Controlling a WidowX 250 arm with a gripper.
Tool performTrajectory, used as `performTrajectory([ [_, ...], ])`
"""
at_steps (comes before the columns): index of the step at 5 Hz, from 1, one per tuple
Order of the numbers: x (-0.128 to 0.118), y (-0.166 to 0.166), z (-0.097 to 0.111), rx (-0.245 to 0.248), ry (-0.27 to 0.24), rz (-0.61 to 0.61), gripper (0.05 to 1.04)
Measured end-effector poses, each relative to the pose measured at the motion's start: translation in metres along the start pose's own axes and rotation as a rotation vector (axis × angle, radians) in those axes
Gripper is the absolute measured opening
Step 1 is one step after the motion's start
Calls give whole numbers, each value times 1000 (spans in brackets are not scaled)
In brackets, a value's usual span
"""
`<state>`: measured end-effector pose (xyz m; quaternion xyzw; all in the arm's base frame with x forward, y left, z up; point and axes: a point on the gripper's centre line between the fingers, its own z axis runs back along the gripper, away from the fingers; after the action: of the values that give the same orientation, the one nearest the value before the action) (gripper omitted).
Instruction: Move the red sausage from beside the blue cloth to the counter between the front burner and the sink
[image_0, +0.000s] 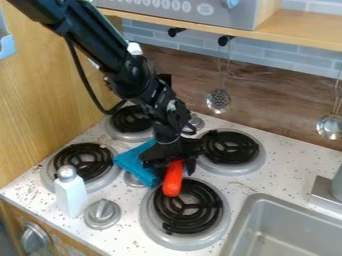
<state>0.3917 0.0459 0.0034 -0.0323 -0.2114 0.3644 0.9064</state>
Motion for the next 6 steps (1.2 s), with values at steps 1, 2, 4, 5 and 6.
performTrajectory([
  [1,-4,-4,1,-5,1,-3,553],
  [2,-6,-4,15,-29,-4,-13,553],
  [4,-27,-21,56,-124,-14,-76,553],
  [5,-44,-25,57,-144,2,-162,553],
  [6,-57,-37,58,-162,-8,-251,553],
])
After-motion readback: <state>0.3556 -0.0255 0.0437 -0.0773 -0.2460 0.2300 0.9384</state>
